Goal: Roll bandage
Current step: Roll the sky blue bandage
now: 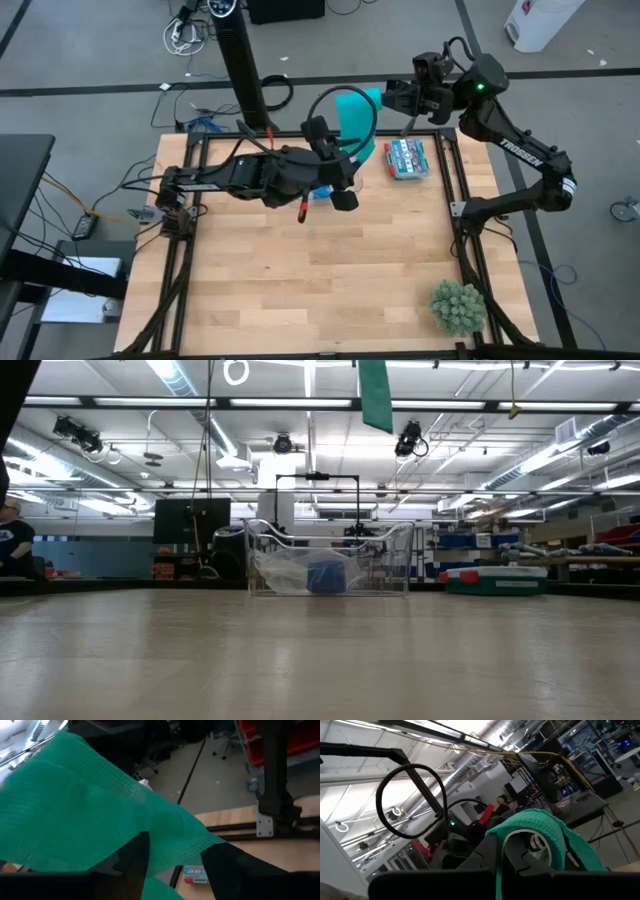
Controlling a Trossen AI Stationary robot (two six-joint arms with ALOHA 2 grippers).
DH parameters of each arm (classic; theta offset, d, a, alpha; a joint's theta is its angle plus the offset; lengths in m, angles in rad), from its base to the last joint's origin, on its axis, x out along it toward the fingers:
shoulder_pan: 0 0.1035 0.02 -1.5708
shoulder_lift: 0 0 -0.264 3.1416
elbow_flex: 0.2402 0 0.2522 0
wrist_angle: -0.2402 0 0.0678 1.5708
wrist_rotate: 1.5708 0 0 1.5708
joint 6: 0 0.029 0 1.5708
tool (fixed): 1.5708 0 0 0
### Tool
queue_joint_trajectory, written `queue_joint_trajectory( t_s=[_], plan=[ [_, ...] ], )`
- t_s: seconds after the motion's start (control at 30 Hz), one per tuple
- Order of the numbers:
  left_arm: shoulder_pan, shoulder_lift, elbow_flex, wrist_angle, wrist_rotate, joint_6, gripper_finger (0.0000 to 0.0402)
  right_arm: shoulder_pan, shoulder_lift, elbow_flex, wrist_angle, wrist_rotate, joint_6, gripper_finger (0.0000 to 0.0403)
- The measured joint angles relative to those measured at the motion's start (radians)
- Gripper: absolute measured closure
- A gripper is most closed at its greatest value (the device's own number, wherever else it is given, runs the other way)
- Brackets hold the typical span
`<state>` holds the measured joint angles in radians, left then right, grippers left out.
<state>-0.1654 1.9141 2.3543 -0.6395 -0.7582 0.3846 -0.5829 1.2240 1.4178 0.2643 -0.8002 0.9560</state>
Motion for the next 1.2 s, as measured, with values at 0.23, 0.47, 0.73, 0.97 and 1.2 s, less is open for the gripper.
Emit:
queue_joint_trajectory(
  t_s=[0.23,0.47,0.73,0.97,1.2],
  plan=[
    [-0.02,-0.014,0.001,-0.003,-0.039,0.002,0.0213,-0.026,0.0,0.0,-0.011,-0.027,-0.015,0.0403],
    [-0.045,-0.059,0.003,-0.018,-0.109,0.05,0.0213,-0.035,0.0,0.001,-0.007,-0.034,-0.016,0.0403],
    [-0.078,-0.058,0.002,-0.074,-0.103,0.08,0.0213,-0.036,-0.001,0.001,0.004,-0.032,-0.019,0.0403],
    [-0.085,-0.057,0.002,-0.174,-0.175,0.052,0.0213,-0.036,-0.001,0.001,0.004,-0.032,-0.018,0.0403],
    [-0.018,-0.08,0.002,-0.169,-0.259,-0.196,0.0213,-0.013,-0.001,0.001,0.02,-0.031,-0.022,0.0403]
  ],
)
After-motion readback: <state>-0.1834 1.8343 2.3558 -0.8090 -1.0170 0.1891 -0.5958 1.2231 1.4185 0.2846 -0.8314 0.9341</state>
